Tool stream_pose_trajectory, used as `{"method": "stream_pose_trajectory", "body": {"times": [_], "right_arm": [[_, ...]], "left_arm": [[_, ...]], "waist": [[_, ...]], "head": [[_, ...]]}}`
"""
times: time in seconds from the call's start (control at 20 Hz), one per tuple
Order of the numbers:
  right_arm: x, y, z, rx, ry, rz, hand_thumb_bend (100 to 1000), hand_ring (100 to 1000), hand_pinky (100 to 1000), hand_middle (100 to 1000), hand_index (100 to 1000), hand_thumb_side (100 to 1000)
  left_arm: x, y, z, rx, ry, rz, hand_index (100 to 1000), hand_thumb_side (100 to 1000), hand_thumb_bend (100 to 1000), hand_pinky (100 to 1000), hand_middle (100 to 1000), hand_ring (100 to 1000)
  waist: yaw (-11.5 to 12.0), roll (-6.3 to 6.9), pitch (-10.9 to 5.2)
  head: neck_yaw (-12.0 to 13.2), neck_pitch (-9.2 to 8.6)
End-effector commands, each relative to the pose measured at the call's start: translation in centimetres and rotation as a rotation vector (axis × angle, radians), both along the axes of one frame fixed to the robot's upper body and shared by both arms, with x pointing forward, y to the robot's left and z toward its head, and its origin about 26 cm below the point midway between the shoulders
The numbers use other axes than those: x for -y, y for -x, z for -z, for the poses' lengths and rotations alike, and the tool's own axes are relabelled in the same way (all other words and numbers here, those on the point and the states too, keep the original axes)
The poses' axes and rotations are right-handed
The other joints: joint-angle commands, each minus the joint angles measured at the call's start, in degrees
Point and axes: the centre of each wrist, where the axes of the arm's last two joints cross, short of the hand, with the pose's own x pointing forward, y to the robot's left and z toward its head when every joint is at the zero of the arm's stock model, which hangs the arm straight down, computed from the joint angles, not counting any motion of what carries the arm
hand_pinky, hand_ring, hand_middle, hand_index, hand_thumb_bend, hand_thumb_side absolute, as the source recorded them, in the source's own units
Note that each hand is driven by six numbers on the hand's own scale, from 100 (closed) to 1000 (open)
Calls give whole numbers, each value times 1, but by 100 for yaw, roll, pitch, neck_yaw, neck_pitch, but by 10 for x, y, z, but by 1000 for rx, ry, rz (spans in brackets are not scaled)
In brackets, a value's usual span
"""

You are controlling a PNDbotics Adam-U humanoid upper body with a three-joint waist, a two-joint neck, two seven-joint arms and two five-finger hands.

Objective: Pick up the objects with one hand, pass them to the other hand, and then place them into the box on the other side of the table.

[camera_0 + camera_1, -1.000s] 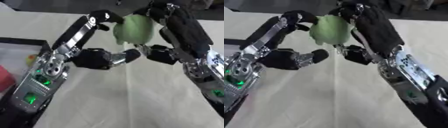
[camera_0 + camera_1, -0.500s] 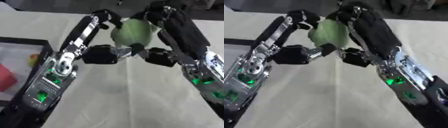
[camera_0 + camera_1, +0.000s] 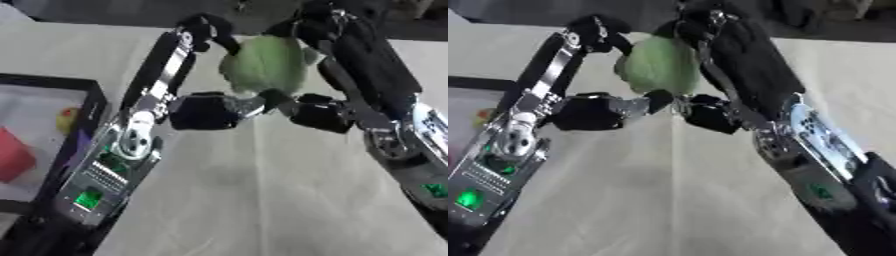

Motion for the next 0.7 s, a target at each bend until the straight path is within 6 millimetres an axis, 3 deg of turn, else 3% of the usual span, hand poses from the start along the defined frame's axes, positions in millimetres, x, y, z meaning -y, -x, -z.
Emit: {"method": "stream_pose_trajectory", "body": {"times": [0.05,0.35,0.7], "right_arm": [[5,4,-11,45,-24,31,266,580,808,430,527,100],[6,4,-9,37,-32,60,267,569,806,430,528,100],[2,5,-6,34,-12,5,269,570,812,429,528,100]], "left_arm": [[-8,9,-7,44,22,7,790,344,701,840,746,883],[-13,16,-10,37,49,19,786,342,705,834,741,880],[-10,10,-8,-12,39,12,811,349,712,845,778,912]], "waist": [[-2,15,-145],[8,6,-146],[20,-12,-147]], "head": [[-47,-45],[-64,-85],[-49,-106]]}}
